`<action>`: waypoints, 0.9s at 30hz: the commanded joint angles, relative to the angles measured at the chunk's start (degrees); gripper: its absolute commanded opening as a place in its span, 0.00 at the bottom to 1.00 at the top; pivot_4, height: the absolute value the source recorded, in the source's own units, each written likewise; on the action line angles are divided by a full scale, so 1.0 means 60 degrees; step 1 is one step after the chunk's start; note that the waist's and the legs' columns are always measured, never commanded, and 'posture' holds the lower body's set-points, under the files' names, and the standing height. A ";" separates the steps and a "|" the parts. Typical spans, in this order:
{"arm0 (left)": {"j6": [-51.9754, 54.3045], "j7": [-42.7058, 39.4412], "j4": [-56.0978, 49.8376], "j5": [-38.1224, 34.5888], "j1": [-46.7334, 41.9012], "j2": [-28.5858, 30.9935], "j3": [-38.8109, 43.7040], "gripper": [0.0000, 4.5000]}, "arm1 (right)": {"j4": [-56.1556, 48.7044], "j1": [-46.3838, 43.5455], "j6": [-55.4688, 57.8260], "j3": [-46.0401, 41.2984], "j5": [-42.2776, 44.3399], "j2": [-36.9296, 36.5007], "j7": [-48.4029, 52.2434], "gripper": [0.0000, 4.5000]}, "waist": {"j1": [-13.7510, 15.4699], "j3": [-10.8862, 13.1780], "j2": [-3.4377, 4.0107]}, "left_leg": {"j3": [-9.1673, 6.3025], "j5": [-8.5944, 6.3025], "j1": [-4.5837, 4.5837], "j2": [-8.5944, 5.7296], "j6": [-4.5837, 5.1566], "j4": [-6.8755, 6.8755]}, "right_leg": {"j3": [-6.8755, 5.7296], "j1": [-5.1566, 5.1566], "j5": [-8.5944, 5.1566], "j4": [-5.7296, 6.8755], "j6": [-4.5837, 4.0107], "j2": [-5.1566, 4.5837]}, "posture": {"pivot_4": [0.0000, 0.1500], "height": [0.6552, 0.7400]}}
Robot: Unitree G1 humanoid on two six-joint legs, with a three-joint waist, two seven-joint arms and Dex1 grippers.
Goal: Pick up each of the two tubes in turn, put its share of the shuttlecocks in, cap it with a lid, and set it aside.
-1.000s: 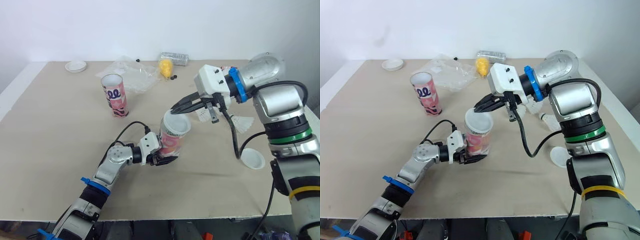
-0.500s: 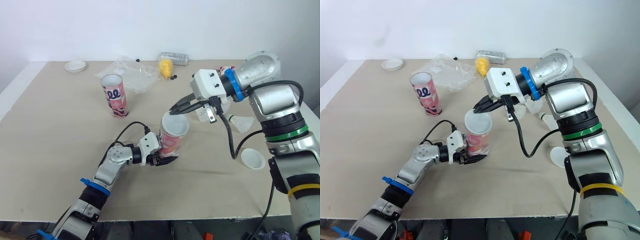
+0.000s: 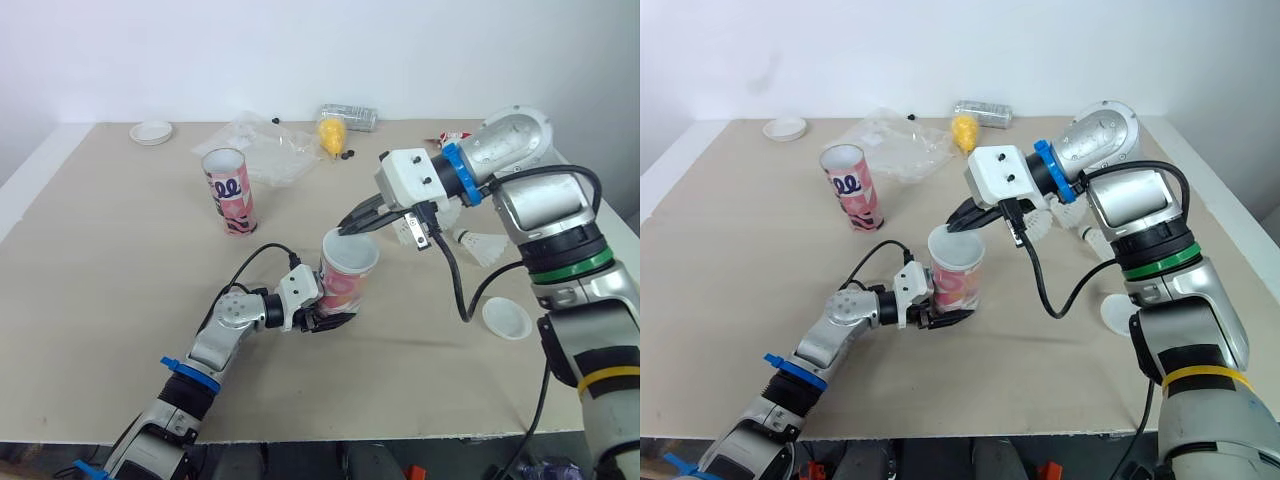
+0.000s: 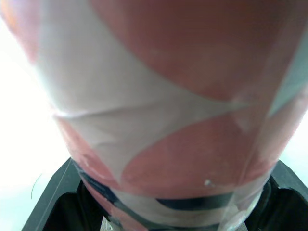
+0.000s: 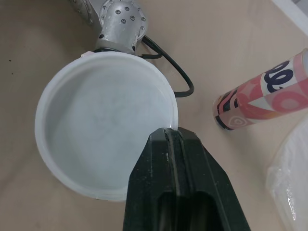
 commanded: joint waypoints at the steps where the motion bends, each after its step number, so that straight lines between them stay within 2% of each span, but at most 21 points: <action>1: 0.0299 0.0077 0.0284 0.0169 0.0336 0.0075 -0.0098 0.68 | -0.0039 -0.0242 -0.0050 -0.0210 0.0017 -0.0128 0.0422 0.42 | -0.0003 -0.0001 0.0001 | 0.0001 0.0000 0.0001 0.0000 0.0000 0.0000 | 0.0000 0.0001 0.0000 0.0000 -0.0001 -0.0001 | 1.00 1.00; 3: 0.0328 0.0078 0.0283 0.0155 0.0331 0.0067 -0.0093 0.68 | 0.0000 -0.0266 -0.0003 -0.0297 0.0003 -0.0128 0.0432 0.62 | -0.0003 -0.0001 0.0001 | 0.0000 0.0000 0.0005 0.0000 0.0000 -0.0002 | 0.0000 0.0002 0.0000 0.0000 -0.0001 0.0001 | 1.00 1.00; 8: 0.0351 0.0062 0.0310 0.0141 0.0302 0.0063 -0.0082 0.68 | 0.0282 -0.0481 0.0416 -0.0698 0.0224 -0.0105 0.0244 0.62 | -0.0003 -0.0001 0.0001 | 0.0001 0.0000 0.0005 0.0000 0.0000 -0.0002 | 0.0000 0.0001 0.0000 0.0000 -0.0002 0.0000 | 1.00 1.00; 15: 0.0355 0.0068 0.0358 0.0139 0.0243 0.0040 -0.0053 0.68 | 0.0508 -0.0761 0.3469 -0.2085 0.1731 0.0072 -0.0393 0.62 | 0.0001 -0.0001 0.0000 | -0.0002 0.0000 0.0004 0.0001 0.0001 -0.0006 | 0.0000 0.0000 0.0003 0.0000 -0.0008 0.0000 | 1.00 1.00; 19: 0.0362 0.0069 0.0373 0.0120 0.0235 0.0031 -0.0027 0.68 | -0.0561 0.0139 0.4816 -0.2239 0.2338 -0.0213 -0.0239 0.38 | 0.0007 -0.0002 -0.0002 | -0.0007 0.0000 0.0003 0.0000 0.0000 -0.0006 | -0.0002 0.0003 -0.0003 0.0000 -0.0009 0.0000 | 1.00 1.00; 21: 0.0372 0.0064 0.0384 0.0114 0.0222 0.0031 -0.0015 0.68 | -0.1116 0.0567 0.4992 -0.2198 0.2404 -0.0236 -0.0384 0.16 | 0.0000 -0.0002 -0.0001 | -0.0006 0.0000 0.0002 -0.0001 0.0000 -0.0008 | -0.0002 0.0001 -0.0005 0.0000 -0.0007 0.0000 | 1.00 1.00; 22: 0.0383 0.0059 0.0379 0.0114 0.0221 0.0035 -0.0014 0.68 | -0.1457 0.0784 0.5234 -0.2186 0.2512 -0.0141 -0.0568 0.13 | -0.0003 -0.0001 0.0001 | -0.0005 0.0000 0.0002 -0.0002 0.0000 -0.0009 | -0.0002 0.0000 -0.0004 0.0000 -0.0006 -0.0001 | 1.00 1.00; 23: 0.0400 0.0050 0.0365 0.0108 0.0228 0.0034 -0.0012 0.68 | -0.1786 0.0979 0.5449 -0.2135 0.2596 -0.0088 -0.0673 0.01 | -0.0003 -0.0001 0.0001 | -0.0005 0.0000 0.0002 -0.0002 0.0000 -0.0009 | -0.0002 -0.0003 -0.0003 0.0000 -0.0006 0.0000 | 1.00 1.00; 27: 0.0409 0.0026 0.0370 0.0117 0.0220 0.0037 -0.0006 0.68 | -0.2269 0.1262 0.5611 -0.1934 0.2521 0.0012 -0.0820 0.01 | -0.0005 -0.0001 0.0001 | -0.0005 0.0000 0.0003 -0.0001 0.0000 -0.0009 | -0.0002 -0.0005 0.0001 0.0002 -0.0003 0.0002 | 1.00 1.00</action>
